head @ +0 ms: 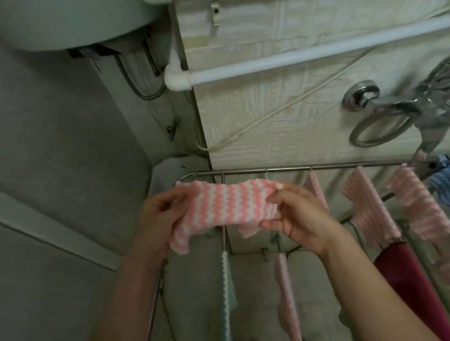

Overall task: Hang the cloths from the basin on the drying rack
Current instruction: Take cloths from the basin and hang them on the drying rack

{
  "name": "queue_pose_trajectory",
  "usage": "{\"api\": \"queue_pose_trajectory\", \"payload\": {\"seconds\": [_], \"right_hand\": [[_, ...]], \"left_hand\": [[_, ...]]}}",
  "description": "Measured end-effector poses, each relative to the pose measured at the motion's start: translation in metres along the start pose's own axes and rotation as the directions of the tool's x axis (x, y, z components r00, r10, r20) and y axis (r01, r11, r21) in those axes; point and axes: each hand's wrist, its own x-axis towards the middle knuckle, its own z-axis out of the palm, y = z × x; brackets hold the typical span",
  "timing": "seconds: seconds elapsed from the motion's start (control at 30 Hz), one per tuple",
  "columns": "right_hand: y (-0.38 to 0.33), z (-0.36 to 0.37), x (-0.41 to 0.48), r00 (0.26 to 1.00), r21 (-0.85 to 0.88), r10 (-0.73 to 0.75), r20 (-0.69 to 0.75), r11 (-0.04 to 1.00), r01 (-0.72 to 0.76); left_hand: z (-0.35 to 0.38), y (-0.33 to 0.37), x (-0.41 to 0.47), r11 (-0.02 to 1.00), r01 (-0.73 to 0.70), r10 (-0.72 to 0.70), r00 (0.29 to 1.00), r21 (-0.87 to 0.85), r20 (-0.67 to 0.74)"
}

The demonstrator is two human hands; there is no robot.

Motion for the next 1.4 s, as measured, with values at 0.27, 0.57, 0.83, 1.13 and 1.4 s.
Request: {"api": "queue_pose_trajectory", "payload": {"seconds": [0.27, 0.57, 0.83, 1.13, 1.4], "right_hand": [[0.034, -0.001, 0.073, 0.947, -0.480, 0.016, -0.320, 0.859, -0.177], [0.055, -0.002, 0.135, 0.872, -0.834, -0.244, -0.425, 0.480, -0.271], [0.062, 0.003, 0.143, 0.889, -0.877, -0.284, -0.359, 0.430, -0.216], [0.053, -0.023, 0.112, 0.817, -0.966, -0.524, -0.241, 0.051, -0.253], [0.059, -0.047, 0.101, 0.857, -0.944, -0.396, -0.330, 0.139, -0.299]], "left_hand": [[-0.014, -0.052, 0.048, 0.967, 0.253, -0.253, 0.967, 0.023, 0.016], [-0.002, -0.100, 0.109, 0.694, 0.009, -0.026, 1.000, 0.720, 0.012], [0.014, -0.110, 0.121, 0.479, -0.056, 0.008, 0.998, 0.876, 0.059], [0.026, -0.121, 0.070, 0.709, -0.029, -0.138, 0.974, 0.705, 0.179], [0.026, -0.117, 0.067, 0.792, 0.045, -0.174, 0.973, 0.609, 0.154]]}}
